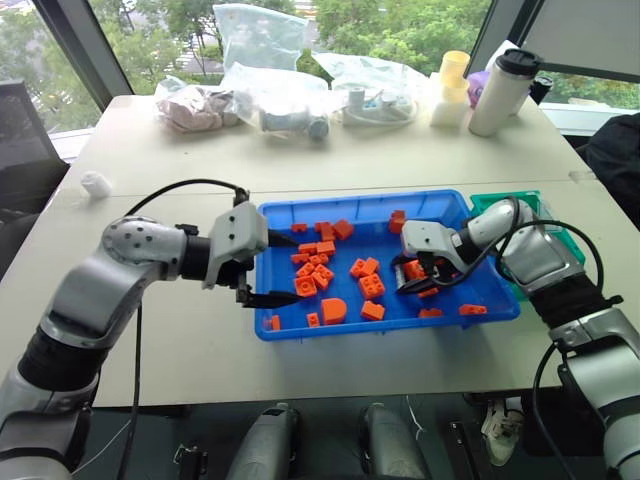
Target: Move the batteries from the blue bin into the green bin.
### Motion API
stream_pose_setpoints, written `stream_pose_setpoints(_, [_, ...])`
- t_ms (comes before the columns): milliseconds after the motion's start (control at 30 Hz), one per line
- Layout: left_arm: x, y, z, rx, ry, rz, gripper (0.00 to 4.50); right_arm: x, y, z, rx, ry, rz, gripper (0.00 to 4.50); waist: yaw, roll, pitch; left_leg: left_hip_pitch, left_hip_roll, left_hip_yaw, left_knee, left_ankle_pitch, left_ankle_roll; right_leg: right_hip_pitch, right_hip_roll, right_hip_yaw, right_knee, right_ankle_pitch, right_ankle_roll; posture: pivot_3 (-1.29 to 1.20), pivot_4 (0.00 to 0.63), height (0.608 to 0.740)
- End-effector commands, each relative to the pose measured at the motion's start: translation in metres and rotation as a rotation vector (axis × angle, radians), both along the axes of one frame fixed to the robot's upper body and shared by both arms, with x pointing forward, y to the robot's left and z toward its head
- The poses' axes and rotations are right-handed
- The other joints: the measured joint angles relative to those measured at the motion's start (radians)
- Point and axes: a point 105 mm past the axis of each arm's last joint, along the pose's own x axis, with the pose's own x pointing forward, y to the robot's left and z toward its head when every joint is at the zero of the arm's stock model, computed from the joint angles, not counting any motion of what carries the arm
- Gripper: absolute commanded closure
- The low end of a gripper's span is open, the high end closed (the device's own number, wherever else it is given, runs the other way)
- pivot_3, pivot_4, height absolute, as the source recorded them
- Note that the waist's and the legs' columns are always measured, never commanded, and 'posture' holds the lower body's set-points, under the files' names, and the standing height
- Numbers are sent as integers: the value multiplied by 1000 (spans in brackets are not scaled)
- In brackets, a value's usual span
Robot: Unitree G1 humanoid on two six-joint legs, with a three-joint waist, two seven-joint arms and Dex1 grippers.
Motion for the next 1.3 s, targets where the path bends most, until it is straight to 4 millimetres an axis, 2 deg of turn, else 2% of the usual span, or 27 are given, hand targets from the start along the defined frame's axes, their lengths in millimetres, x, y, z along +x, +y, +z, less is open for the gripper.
stream_pose_setpoints(33, [0,-2,9,-3,-46,-15,0,0,-2,8,1,-27,1,2284,0,0,0,0,0,0,0,0,0,0,0,0,0,0,0,0,150,740])
stream_pose_setpoints(100, [0,-3,10,-11,-43,-17,0,3,1,22,45,-70,-15,2284,0,0,0,0,0,0,0,0,0,0,0,0,0,0,0,0,150,740])
stream_pose_setpoints(200, [6,-7,25,-126,-53,7,0,17,-8,71,232,-186,-179,2284,5,0,0,0,0,0,0,0,0,0,0,0,0,0,0,0,150,740])
stream_pose_setpoints(267, [11,-12,35,-206,-62,15,0,24,-23,96,324,-275,-304,2284,7,0,0,0,0,0,0,0,0,0,-1,0,0,0,0,0,150,740])
stream_pose_setpoints(367, [18,-22,43,-298,-57,8,0,29,-56,127,476,-395,-548,2284,17,0,0,0,-1,-1,0,0,0,0,-1,0,0,0,0,0,150,740])
stream_pose_setpoints(467, [22,-34,45,-334,-48,-26,0,22,-88,143,611,-443,-791,2284,26,0,0,0,-1,0,0,0,0,0,-1,0,0,0,0,0,150,740])
stream_pose_setpoints(500, [24,-38,44,-338,-46,-37,0,19,-95,144,628,-448,-849,2284,27,0,0,0,-1,0,0,0,0,0,-1,0,0,0,0,0,150,740])
stream_pose_setpoints(567, [28,-49,44,-349,-43,-78,0,9,-123,137,629,-459,-1045,2284,29,0,0,0,-1,0,0,0,0,1,-1,0,0,0,0,0,150,740])
stream_pose_setpoints(767, [36,-66,39,-342,-33,-151,0,-11,-162,121,592,-463,-1306,2284,20,1,-1,0,-1,1,0,0,0,0,-2,1,1,0,0,0,150,740])
stream_pose_setpoints(867, [41,-73,34,-327,-34,-179,0,-17,-169,111,545,-457,-1343,2284,17,1,-1,0,0,1,0,0,0,0,-1,1,1,0,0,0,150,740])
stream_pose_setpoints(1067, [44,-82,20,-282,-46,-199,0,-18,-169,100,506,-443,-1339,2284,18,1,-1,0,-1,2,0,0,0,0,-1,1,2,0,0,0,150,740])
stream_pose_setpoints(1100, [45,-82,18,-280,-48,-195,0,-17,-170,98,497,-439,-1336,1254,18,1,-1,0,-1,2,0,0,0,0,-1,1,2,0,0,0,150,740])
stream_pose_setpoints(1200, [46,-81,16,-276,-50,-189,0,-17,-170,98,487,-443,-1330,50,19,1,-1,0,-1,2,0,0,1,0,-1,1,2,0,0,0,150,740])
stream_pose_setpoints(1300, [46,-78,16,-274,-54,-179,0,-15,-171,106,495,-470,-1322,50,19,1,-1,0,-1,2,1,0,1,0,-1,1,2,0,0,0,150,740])
